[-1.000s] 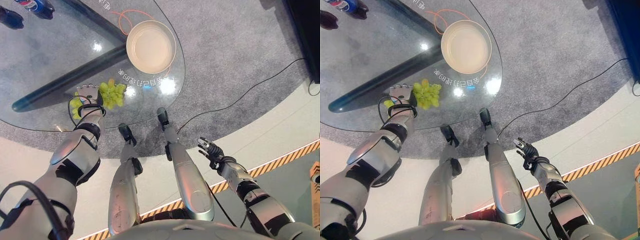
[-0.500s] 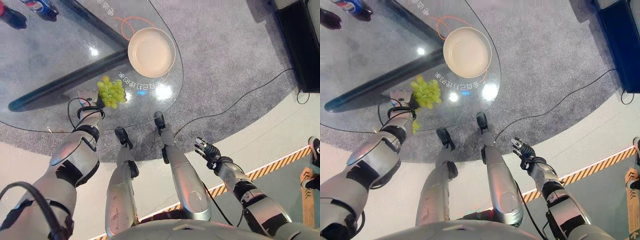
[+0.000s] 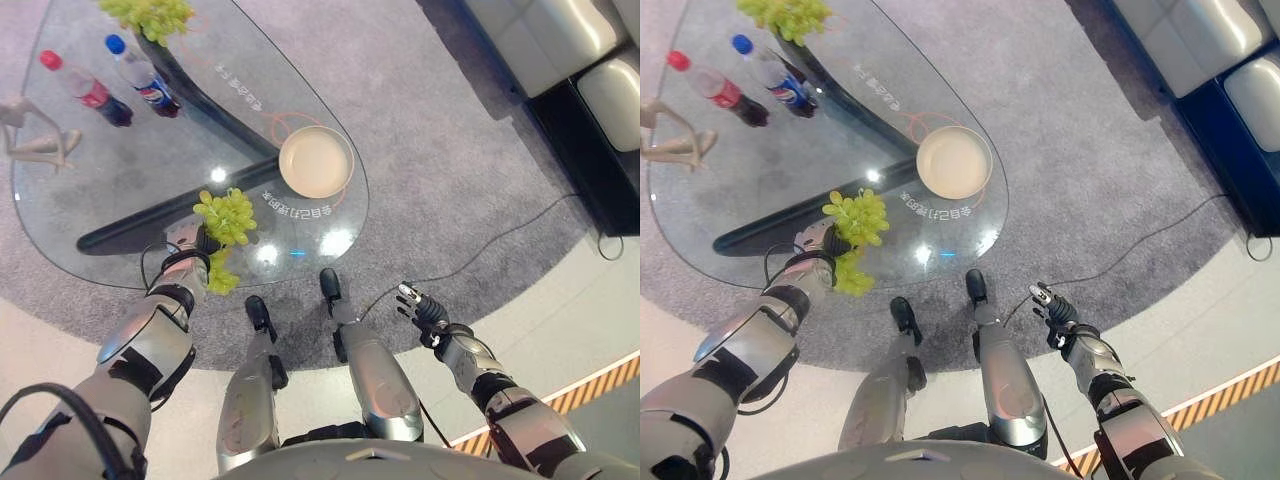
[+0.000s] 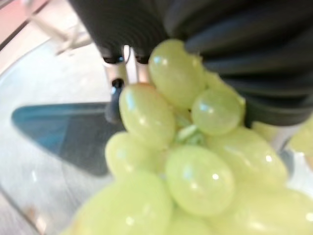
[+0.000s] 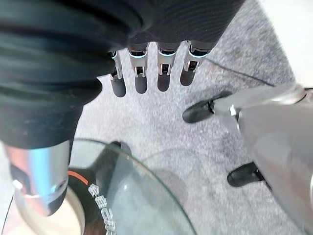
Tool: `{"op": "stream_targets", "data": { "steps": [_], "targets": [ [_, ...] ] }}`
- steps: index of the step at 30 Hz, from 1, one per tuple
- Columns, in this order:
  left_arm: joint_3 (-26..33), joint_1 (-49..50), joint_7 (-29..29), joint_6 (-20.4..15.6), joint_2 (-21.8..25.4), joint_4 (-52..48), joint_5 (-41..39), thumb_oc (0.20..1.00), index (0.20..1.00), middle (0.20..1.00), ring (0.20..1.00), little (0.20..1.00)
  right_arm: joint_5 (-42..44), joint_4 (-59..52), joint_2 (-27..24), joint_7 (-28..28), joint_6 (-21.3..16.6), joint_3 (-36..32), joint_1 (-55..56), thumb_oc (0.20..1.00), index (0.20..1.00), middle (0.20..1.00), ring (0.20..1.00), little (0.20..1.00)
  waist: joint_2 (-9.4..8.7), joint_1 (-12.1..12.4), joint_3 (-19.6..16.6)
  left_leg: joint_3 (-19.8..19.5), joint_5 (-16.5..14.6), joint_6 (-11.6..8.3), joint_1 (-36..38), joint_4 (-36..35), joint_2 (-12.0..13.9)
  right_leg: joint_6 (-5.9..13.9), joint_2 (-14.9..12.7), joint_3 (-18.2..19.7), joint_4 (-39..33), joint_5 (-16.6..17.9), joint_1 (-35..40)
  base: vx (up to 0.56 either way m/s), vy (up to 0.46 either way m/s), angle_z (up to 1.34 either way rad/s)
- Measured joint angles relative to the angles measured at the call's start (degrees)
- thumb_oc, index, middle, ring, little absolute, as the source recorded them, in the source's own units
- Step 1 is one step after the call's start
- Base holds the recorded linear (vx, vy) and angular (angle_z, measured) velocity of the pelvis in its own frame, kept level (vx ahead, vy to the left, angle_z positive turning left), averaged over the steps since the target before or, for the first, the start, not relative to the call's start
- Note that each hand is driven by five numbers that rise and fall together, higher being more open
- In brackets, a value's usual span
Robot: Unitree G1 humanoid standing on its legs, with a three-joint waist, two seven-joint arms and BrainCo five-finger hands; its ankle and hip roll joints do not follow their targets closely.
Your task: Pick up fruits into the plate
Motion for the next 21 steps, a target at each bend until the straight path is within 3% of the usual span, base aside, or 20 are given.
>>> {"op": "stream_targets", "data": {
  "steps": [7, 10, 13, 19, 21],
  "targets": [
    [6.2, 12.3, -3.8, -5.0, -0.7, -7.4, -8.6, 0.2, 0.2, 0.2, 0.2, 0.2, 0.0, -3.9, -0.1, 1.1, 0.1, -1.6, 4.6, 1.0, 1.0, 1.0, 1.0, 1.0, 3.33, 0.8, -6.1, -1.2, -1.0, -0.32, 4.4, -0.6, 0.1, -0.01, -0.1, -1.4, -3.7, 0.0, 6.5, 0.1, 0.013, 0.09],
    [9.3, 18.8, -5.4, -5.2, -0.7, -16.1, -11.5, 0.2, 0.2, 0.2, 0.2, 0.2, -0.2, -9.2, -0.2, 1.0, 0.2, -3.7, 8.0, 1.0, 1.0, 1.0, 1.0, 1.0, 4.95, 1.5, -9.0, -2.0, -1.5, -0.45, 6.7, -0.6, 0.1, -0.02, -0.1, -2.3, -5.2, 0.0, 9.8, 0.1, 0.013, 0.14],
    [13.0, 26.5, -8.6, -5.0, -0.4, -31.2, -13.4, 0.2, 0.2, 0.2, 0.2, 0.2, -1.3, -18.6, -0.1, 0.9, 1.5, -4.3, 12.2, 1.0, 1.0, 1.0, 1.0, 1.0, 6.23, 3.3, -11.8, -2.9, -2.3, -0.76, 8.1, -0.9, 0.3, -0.19, -0.4, -3.1, -5.4, -0.8, 11.8, 0.1, -0.027, 0.14],
    [15.1, 35.2, -14.7, -4.2, 0.0, -51.4, -16.1, 0.2, 0.2, 0.2, 0.2, 0.2, -7.5, -34.1, -0.7, 1.3, 4.0, -3.5, 18.1, 1.0, 1.0, 1.0, 1.0, 1.0, 6.37, 5.0, -13.9, -5.4, -2.3, -0.74, 10.0, -0.9, 0.3, -0.05, -0.7, -5.5, -5.5, -1.7, 14.9, 0.07, -0.074, 0.23],
    [15.1, 37.0, -19.3, -4.1, 0.8, -57.8, -16.9, 0.2, 0.2, 0.2, 0.2, 0.2, -9.9, -39.4, -1.2, 3.0, 6.4, -3.3, 18.8, 1.0, 1.0, 1.0, 1.0, 1.0, 6.15, 6.3, -14.8, -6.5, -2.3, -0.73, 11.0, -0.9, 0.3, -0.15, -0.8, -6.4, -5.5, -2.3, 16.4, 0.08, -0.062, 0.25]
  ]
}}
